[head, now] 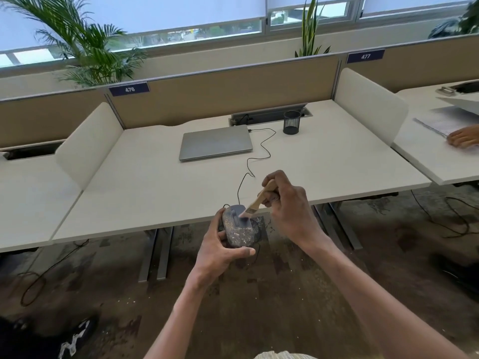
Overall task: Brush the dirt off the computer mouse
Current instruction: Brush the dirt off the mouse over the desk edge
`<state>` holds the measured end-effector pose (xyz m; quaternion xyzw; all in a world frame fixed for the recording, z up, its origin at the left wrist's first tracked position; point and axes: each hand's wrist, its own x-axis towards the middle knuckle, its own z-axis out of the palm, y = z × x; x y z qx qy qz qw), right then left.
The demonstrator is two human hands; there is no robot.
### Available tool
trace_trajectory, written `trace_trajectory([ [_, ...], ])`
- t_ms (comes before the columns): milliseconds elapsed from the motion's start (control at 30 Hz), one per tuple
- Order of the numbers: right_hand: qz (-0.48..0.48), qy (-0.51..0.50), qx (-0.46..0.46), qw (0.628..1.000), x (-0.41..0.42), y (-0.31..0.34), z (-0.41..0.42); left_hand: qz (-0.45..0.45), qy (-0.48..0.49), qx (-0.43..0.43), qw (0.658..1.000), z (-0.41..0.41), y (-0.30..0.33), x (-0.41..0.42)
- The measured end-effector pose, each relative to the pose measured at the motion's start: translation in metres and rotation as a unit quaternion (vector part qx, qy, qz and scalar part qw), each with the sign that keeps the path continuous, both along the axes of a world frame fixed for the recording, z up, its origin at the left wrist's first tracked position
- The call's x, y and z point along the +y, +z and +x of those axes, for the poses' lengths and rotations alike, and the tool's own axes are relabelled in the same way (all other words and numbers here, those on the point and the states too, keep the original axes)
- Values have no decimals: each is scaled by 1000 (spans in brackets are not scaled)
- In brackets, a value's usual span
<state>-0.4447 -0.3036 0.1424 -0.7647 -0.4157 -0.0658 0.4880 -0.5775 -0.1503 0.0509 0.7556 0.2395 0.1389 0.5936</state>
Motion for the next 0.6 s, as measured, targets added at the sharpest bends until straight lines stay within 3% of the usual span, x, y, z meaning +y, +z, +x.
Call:
trace_trajectory([
  [300,-14,-1,13,1000,-11,-5,-6,2,1,7,1000,-6,2,-3],
  [600,-49,23,-41,998,-15,1,-18,11,0,7,1000,-5,6,-10],
])
